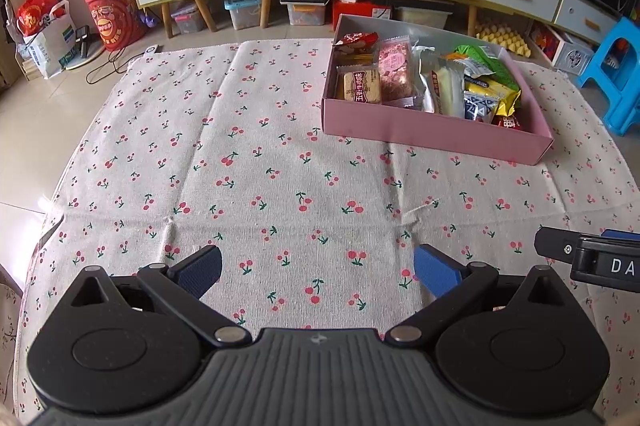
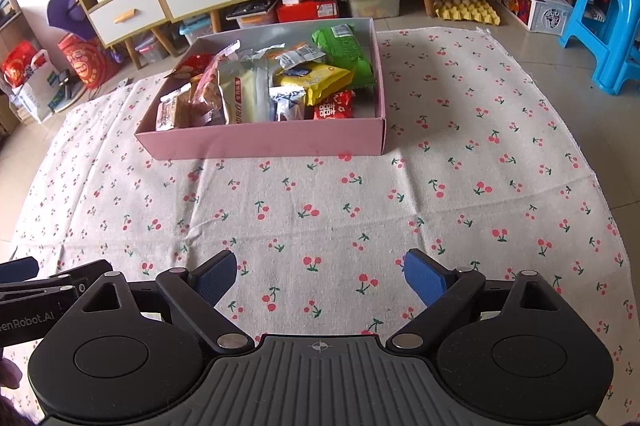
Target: Organize snacks
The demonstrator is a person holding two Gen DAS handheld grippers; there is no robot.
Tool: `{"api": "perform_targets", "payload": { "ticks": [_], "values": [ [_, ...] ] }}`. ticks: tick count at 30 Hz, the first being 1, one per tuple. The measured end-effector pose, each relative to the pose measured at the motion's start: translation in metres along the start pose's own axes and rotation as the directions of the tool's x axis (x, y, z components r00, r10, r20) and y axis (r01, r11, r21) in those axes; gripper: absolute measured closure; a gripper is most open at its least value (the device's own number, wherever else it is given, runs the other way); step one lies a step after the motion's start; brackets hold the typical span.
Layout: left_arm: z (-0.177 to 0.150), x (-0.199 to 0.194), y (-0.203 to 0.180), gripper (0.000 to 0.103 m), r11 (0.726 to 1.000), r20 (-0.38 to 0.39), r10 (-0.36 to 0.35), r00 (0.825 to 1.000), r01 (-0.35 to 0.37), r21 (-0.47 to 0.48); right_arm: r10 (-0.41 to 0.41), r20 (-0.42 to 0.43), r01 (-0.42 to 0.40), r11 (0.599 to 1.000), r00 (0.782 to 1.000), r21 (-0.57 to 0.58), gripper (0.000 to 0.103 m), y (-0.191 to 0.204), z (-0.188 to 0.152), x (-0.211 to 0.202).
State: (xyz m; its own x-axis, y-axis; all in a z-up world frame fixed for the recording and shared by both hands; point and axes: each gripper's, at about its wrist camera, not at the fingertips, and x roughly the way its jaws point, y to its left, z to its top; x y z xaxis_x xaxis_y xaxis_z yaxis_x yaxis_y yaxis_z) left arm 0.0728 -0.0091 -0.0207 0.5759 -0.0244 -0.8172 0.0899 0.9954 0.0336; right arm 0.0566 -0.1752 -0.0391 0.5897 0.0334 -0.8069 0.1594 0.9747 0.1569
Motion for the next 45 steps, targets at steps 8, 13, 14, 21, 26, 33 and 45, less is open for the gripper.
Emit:
{"api": "perform_targets", "payload": {
  "ticks": [8,13,14,21,26,33,45],
  "values": [
    [0.0005,0.0001,0.0010,0.001,1.000,0.000,0.000,1.000,0.000,-0.002,-0.001,-0.002,0.001,1.000,1.000,-0.006,0.010,0.0008,-0.0003,0.0007],
    [0.0002,-0.0001,0.0004,0.001,1.000,0.000,0.001,1.000,-0.001,0.003,-0.001,-0.001,0.001,1.000,1.000,-0.007,0.010,0.0009,-0.0003,0.0008],
    [0.0002,-0.0001,0.0003,0.001,1.000,0.001,0.002,1.000,-0.002,0.003,-0.001,-0.001,0.001,1.000,1.000,-0.007,0.010,0.0009,-0.0003,0.0008],
    [0.0004,0.0000,0.0005,0.001,1.000,0.001,0.003,1.000,-0.003,0.002,-0.001,-0.003,0.001,1.000,1.000,-0.007,0.010,0.0014,-0.0002,0.0007],
    [0.0004,-0.0001,0.0006,0.001,1.000,0.001,0.003,1.000,-0.003,0.003,-0.001,-0.003,0.001,1.000,1.000,-0.008,0.010,0.0021,-0.0001,0.0007],
    [-0.0001,0.0001,0.0005,0.001,1.000,0.000,0.004,1.000,-0.004,0.002,-0.001,-0.005,0.001,1.000,1.000,-0.009,0.010,0.0028,-0.0005,0.0011],
    [-0.0007,0.0005,0.0012,0.001,1.000,0.001,0.005,1.000,-0.005,0.003,-0.001,-0.006,0.001,1.000,1.000,-0.010,0.010,0.0039,-0.0006,0.0015]
  ]
}}
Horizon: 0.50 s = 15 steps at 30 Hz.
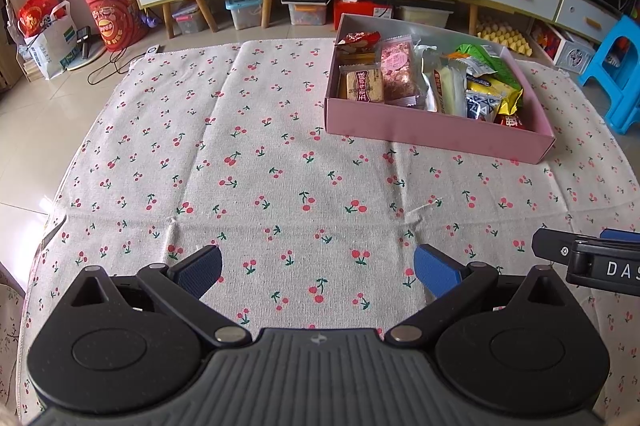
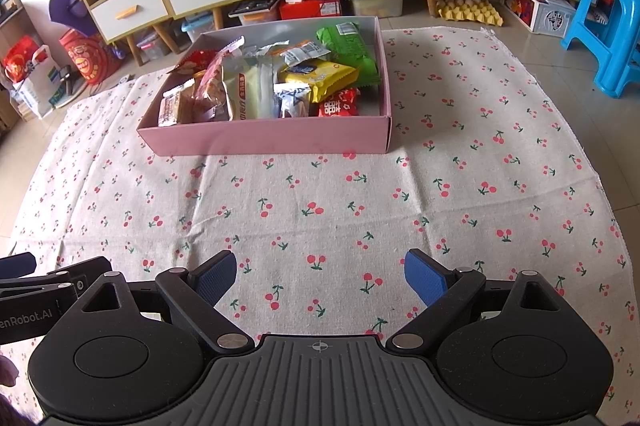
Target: Organize snacks
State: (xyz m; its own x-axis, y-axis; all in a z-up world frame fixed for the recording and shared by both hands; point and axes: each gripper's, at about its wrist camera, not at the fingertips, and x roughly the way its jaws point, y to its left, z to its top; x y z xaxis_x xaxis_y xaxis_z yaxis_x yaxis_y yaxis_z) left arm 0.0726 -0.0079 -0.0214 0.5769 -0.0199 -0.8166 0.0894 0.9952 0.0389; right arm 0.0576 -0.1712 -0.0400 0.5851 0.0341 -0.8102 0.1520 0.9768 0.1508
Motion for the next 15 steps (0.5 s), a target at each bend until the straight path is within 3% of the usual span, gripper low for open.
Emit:
{"api": "perform_targets", "payload": {
  "ticks": [15],
  "values": [
    [-0.0022,0.0003,0.0008,0.001,1.000,-0.001,0.000,1.000,0.000,0.001,-0.001,0.001,0.001,1.000,1.000,-0.001,0.010,0.0012,-0.0005,0.0008]
  ]
}}
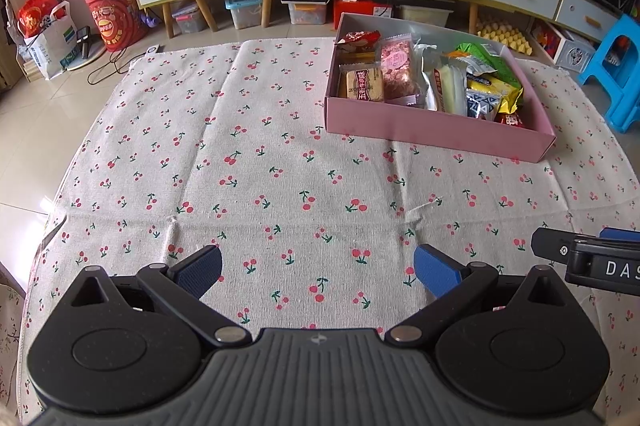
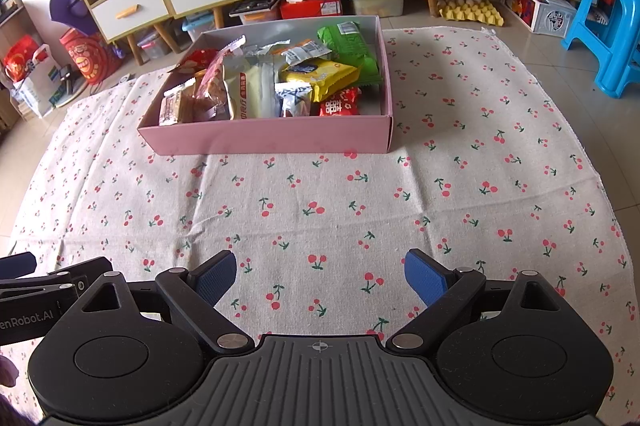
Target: Organize snacks
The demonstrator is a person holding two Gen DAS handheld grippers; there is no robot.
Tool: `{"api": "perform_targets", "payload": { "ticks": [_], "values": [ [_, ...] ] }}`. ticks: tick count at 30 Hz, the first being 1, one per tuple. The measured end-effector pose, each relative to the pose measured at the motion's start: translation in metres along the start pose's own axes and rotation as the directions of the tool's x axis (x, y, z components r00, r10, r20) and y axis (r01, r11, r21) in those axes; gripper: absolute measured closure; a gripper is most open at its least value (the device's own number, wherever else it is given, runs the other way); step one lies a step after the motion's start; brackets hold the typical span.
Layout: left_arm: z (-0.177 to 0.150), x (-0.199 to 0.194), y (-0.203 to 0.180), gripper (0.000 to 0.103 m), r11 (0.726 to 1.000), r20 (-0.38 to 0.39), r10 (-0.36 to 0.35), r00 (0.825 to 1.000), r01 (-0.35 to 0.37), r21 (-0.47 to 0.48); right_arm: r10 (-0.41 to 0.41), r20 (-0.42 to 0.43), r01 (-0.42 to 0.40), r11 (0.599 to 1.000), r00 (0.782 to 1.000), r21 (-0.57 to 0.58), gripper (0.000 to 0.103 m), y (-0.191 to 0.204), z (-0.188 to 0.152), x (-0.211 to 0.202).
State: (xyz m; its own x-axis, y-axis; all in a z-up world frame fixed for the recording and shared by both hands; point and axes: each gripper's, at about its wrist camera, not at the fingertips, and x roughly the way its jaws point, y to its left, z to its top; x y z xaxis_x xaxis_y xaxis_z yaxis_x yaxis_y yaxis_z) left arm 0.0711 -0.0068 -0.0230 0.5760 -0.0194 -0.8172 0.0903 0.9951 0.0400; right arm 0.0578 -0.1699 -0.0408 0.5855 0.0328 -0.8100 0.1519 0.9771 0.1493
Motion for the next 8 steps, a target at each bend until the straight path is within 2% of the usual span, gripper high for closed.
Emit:
{"api": "perform_targets", "payload": {
  "ticks": [8],
  "values": [
    [0.0013,0.0016,-0.0004,0.001,1.000,-0.009,-0.015,1.000,0.015,0.006,0.002,-0.003,-0.002,1.000,1.000,-0.004,0.010,0.0025,-0.0010,0.0030]
  ]
}}
